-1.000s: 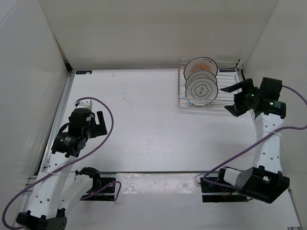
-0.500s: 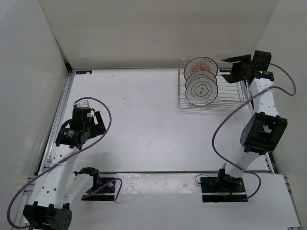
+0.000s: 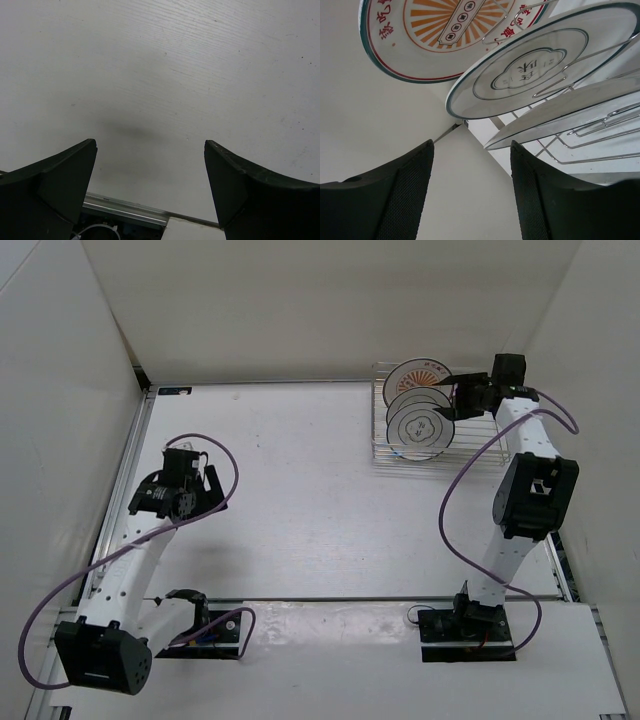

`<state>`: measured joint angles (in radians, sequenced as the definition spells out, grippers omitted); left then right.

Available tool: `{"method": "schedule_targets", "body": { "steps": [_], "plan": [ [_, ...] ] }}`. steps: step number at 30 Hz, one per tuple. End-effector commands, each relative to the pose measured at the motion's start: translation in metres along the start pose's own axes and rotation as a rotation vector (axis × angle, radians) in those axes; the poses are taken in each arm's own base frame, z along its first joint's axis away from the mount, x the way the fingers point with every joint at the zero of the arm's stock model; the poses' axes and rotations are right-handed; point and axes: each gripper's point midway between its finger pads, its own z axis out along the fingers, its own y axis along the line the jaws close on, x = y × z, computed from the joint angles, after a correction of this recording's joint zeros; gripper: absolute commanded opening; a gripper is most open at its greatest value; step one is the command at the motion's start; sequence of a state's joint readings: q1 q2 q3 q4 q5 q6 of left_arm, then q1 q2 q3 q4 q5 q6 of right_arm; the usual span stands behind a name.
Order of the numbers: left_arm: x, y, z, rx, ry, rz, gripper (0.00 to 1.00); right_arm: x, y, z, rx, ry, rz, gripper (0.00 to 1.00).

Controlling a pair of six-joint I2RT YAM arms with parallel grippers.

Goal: Unload the plates from the dish rack

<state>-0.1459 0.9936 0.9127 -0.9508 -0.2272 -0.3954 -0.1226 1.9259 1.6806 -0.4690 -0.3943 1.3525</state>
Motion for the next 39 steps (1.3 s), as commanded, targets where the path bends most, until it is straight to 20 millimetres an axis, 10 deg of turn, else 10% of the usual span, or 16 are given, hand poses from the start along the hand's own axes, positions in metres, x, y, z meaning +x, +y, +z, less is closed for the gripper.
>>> {"method": "schedule_targets", "body": {
  "steps": [1,20,33,39],
  "plan": [
    [-0.018,-0.005,-0.005,0.011,-0.044,-0.021,1.00,0.002,0.011,-0.004,-0.030,0.006,0.014,0.65],
    [-0.020,0.002,0.000,-0.042,-0.025,-0.003,1.00,-0.003,-0.022,0.042,0.066,0.102,0.154,0.52],
    [-0.015,0.010,0.002,-0.074,-0.036,-0.007,1.00,0.015,-0.010,0.020,0.021,0.183,0.135,0.04],
    [-0.013,0.012,0.004,-0.077,-0.036,-0.004,1.00,0.025,-0.013,0.000,0.026,0.207,0.110,0.00]
  ]
}}
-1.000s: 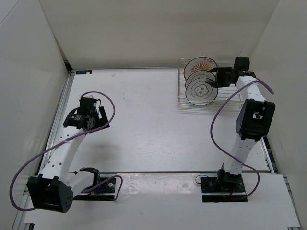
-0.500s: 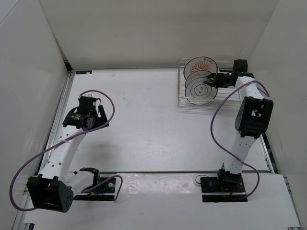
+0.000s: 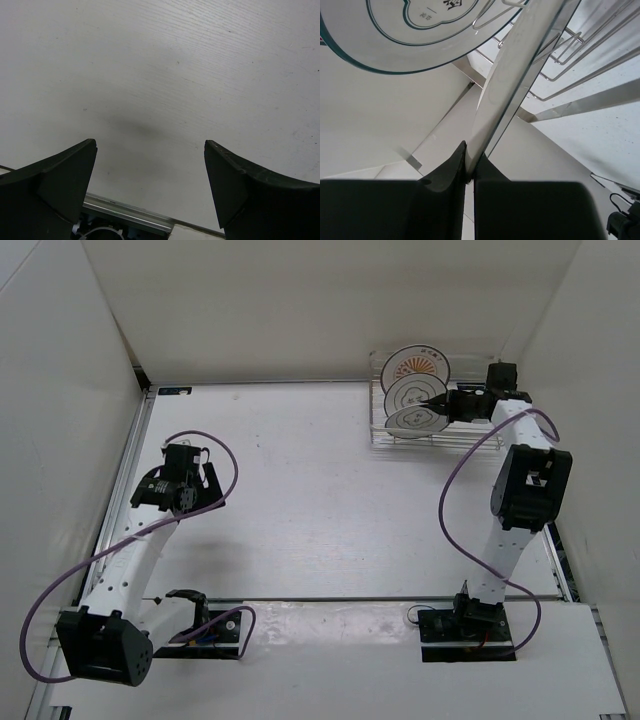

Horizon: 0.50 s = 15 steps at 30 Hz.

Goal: Unload the plates from the dish rack

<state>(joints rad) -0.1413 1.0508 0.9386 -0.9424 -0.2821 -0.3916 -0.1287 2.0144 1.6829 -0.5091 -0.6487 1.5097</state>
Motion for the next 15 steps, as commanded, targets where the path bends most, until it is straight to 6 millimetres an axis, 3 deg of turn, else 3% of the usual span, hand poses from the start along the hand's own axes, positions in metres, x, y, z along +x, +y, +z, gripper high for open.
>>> {"method": "schedule_targets", "body": {
  "steps": [1,10,15],
  "plan": [
    [-0.003,0.006,-0.003,-0.014,-0.036,-0.012,1.00,0.000,0.001,-0.016,-0.018,-0.055,-0.115,0.00],
    [0.004,0.012,-0.002,-0.018,-0.051,0.009,1.00,0.027,0.001,-0.049,-0.021,-0.035,-0.182,0.00],
    [0.006,0.012,-0.003,-0.017,-0.067,0.039,1.00,0.041,0.019,-0.077,-0.083,-0.072,-0.244,0.00]
  ]
}}
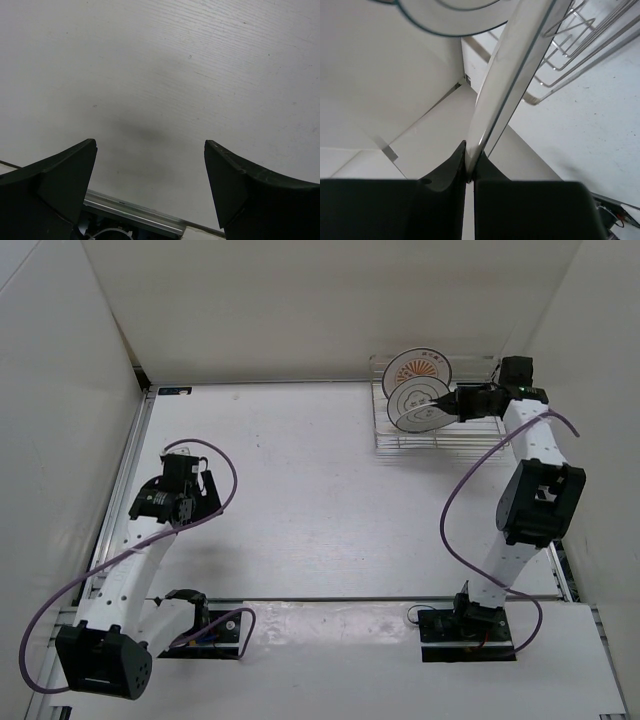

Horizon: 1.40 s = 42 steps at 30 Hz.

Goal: Unload the plates from the dish rack

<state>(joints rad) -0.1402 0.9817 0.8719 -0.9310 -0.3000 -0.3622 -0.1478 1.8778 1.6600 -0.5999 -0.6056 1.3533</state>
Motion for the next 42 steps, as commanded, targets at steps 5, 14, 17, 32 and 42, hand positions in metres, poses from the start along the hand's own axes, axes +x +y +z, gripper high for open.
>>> {"method": "schedule_targets", "body": {
  "steps": [5,14,17,32,42],
  "plan": [
    [-0.004,0.002,-0.006,-0.028,-0.082,0.088,1.00,0.040,0.042,-0.062,-0.132,-0.021,-0.148,0.00],
    [0.001,-0.005,-0.014,-0.016,-0.094,0.162,1.00,0.108,0.055,-0.137,-0.117,-0.115,-0.734,0.00],
    [0.006,-0.006,-0.013,-0.012,-0.077,0.178,1.00,0.128,0.001,-0.147,0.041,-0.088,-0.827,0.00],
    [0.039,-0.016,-0.005,0.060,0.006,0.156,1.00,0.147,-0.198,-0.155,0.810,0.026,-0.967,0.00],
    [0.051,-0.012,-0.010,0.083,0.017,0.155,1.00,0.196,-0.206,-0.097,1.121,0.140,-1.364,0.00]
  ]
}}
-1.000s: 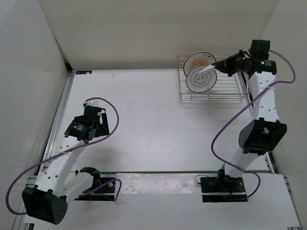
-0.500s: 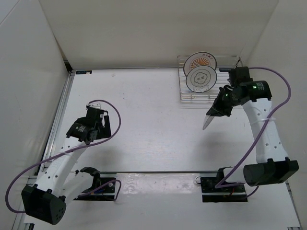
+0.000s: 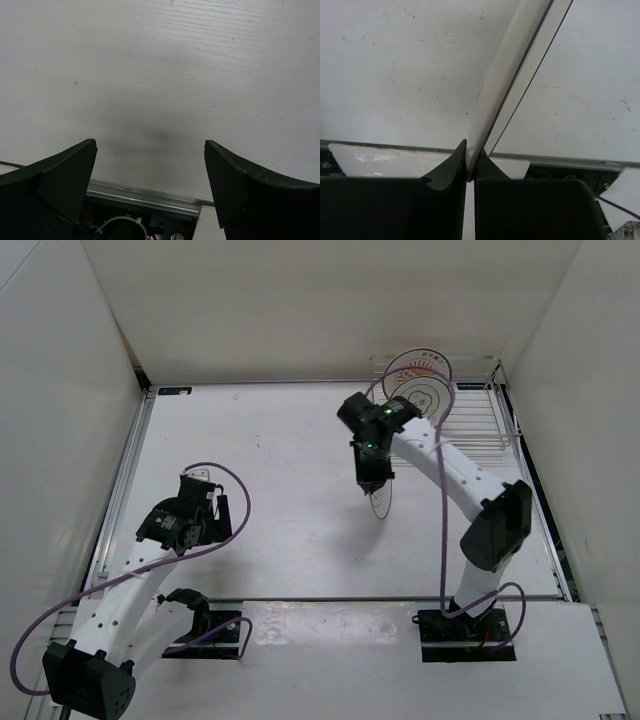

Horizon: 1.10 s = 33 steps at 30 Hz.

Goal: Unload the plates from the dish rack

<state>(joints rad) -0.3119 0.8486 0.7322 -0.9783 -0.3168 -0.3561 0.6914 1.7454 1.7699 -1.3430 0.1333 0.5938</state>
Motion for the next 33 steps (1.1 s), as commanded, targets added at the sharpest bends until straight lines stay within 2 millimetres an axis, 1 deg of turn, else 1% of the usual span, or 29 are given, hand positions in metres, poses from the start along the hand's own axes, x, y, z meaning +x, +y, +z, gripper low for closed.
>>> {"method": "schedule_targets", "body": {
  "steps": [1,2,4,6,7,8,9,10,11,12,15,16,18,20,21,25,26,27,29,33],
  "plan": [
    [-0.002,-0.001,-0.005,0.014,-0.020,-0.007,1.00,0.046,-0.040,-0.018,0.258,0.180,-0.108,0.00],
    [-0.004,-0.001,-0.006,0.017,-0.028,-0.002,1.00,0.047,-0.036,-0.012,0.281,0.190,-0.146,0.00],
    [-0.004,-0.001,-0.006,0.018,-0.033,-0.002,1.00,0.045,-0.033,-0.009,0.291,0.183,-0.170,0.00],
    [-0.004,-0.001,-0.006,0.020,-0.036,-0.002,1.00,0.047,-0.030,0.000,0.324,0.200,-0.236,0.00],
    [-0.005,0.000,-0.007,0.020,-0.039,-0.004,1.00,0.049,-0.030,0.004,0.342,0.211,-0.274,0.00],
    [-0.003,-0.001,-0.007,0.025,-0.039,-0.003,1.00,0.051,-0.030,0.013,0.388,0.226,-0.316,0.00],
    [-0.002,0.000,-0.006,0.022,-0.036,-0.005,1.00,0.053,-0.029,0.014,0.410,0.223,-0.343,0.00],
    [-0.001,0.000,-0.007,0.021,-0.032,-0.003,1.00,0.055,-0.032,0.020,0.449,0.234,-0.368,0.00],
    [0.000,0.001,-0.008,0.020,-0.029,-0.004,1.00,0.057,-0.034,0.027,0.476,0.249,-0.382,0.00],
    [0.001,0.001,-0.008,0.021,-0.030,-0.008,1.00,0.059,-0.031,0.030,0.487,0.241,-0.408,0.00],
    [0.006,0.003,-0.009,0.019,-0.019,-0.012,1.00,0.066,-0.032,0.049,0.555,0.305,-0.455,0.00],
    [0.007,0.003,-0.010,0.019,-0.017,-0.009,1.00,0.063,-0.029,0.049,0.568,0.303,-0.463,0.00],
    [0.007,0.005,-0.011,0.015,-0.020,-0.016,1.00,0.068,-0.027,0.061,0.598,0.351,-0.503,0.00],
    [0.009,0.005,-0.012,0.014,-0.017,-0.012,1.00,0.070,-0.021,0.066,0.599,0.361,-0.524,0.00],
    [0.009,0.007,-0.013,0.010,-0.015,-0.011,1.00,0.072,-0.022,0.073,0.616,0.387,-0.529,0.00],
    [0.009,0.010,-0.015,-0.001,-0.018,-0.009,1.00,0.083,-0.015,0.082,0.594,0.453,-0.558,0.04],
    [0.009,0.011,-0.016,-0.005,-0.021,-0.011,1.00,0.084,-0.016,0.083,0.597,0.461,-0.561,0.06],
    [0.010,0.012,-0.016,-0.009,-0.021,-0.011,1.00,0.084,-0.014,0.083,0.590,0.461,-0.560,0.11],
    [0.011,0.013,-0.016,-0.014,-0.022,-0.011,1.00,0.089,-0.011,0.082,0.562,0.475,-0.579,0.11],
    [0.010,0.015,-0.017,-0.026,-0.024,-0.010,1.00,0.096,-0.002,0.087,0.486,0.489,-0.605,0.12]
  ]
}}
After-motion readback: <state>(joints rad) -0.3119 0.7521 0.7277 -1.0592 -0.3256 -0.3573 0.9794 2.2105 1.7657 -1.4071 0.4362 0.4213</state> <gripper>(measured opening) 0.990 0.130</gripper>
